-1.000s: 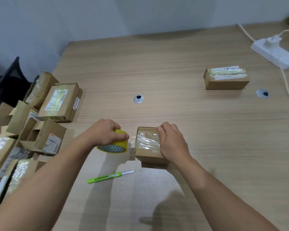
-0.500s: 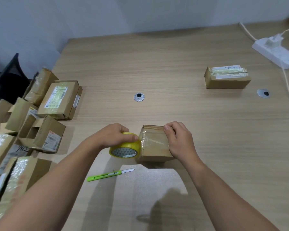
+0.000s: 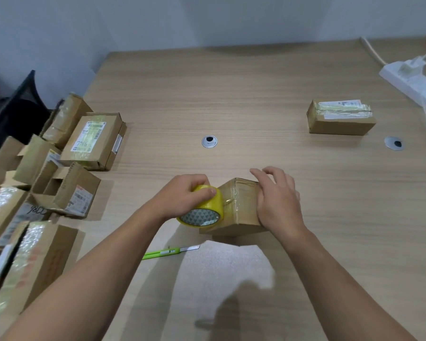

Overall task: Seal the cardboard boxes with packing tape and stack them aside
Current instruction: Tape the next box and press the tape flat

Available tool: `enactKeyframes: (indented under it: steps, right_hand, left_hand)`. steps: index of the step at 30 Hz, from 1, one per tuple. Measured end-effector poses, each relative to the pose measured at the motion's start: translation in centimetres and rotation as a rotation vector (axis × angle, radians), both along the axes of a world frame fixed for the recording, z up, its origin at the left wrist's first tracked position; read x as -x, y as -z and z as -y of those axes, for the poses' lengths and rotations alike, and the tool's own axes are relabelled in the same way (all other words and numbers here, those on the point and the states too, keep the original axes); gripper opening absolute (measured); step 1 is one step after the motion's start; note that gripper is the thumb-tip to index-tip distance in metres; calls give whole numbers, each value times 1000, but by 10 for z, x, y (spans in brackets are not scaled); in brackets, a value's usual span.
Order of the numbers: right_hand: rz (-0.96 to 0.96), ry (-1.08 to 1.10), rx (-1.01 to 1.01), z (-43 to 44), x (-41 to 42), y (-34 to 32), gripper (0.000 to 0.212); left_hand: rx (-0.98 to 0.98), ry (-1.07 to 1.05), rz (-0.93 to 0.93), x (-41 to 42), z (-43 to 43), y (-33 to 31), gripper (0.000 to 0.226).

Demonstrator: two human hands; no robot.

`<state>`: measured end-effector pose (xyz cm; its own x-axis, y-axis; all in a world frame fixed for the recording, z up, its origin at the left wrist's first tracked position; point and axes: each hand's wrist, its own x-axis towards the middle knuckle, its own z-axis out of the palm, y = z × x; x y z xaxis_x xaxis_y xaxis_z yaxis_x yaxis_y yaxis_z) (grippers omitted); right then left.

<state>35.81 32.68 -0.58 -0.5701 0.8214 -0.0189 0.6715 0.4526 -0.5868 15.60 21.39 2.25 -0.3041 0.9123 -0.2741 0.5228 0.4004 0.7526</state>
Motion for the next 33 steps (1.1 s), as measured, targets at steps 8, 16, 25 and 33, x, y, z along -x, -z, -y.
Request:
enactKeyframes:
  steps: [8, 16, 25, 33]
  right_hand:
    - [283, -181, -33, 55, 62, -16, 46]
    - [350, -154, -115, 62, 66, -9, 39]
    - [320, -123, -101, 60, 69, -6, 37]
    - [298, -85, -111, 59, 69, -4, 40]
  left_hand:
    - [17, -229, 223, 17, 49, 41, 15]
    - [-60, -289, 391, 20, 64, 58, 32]
    - [369, -266, -165, 31, 116, 111, 3]
    - [426, 282, -637, 31, 140, 117, 14]
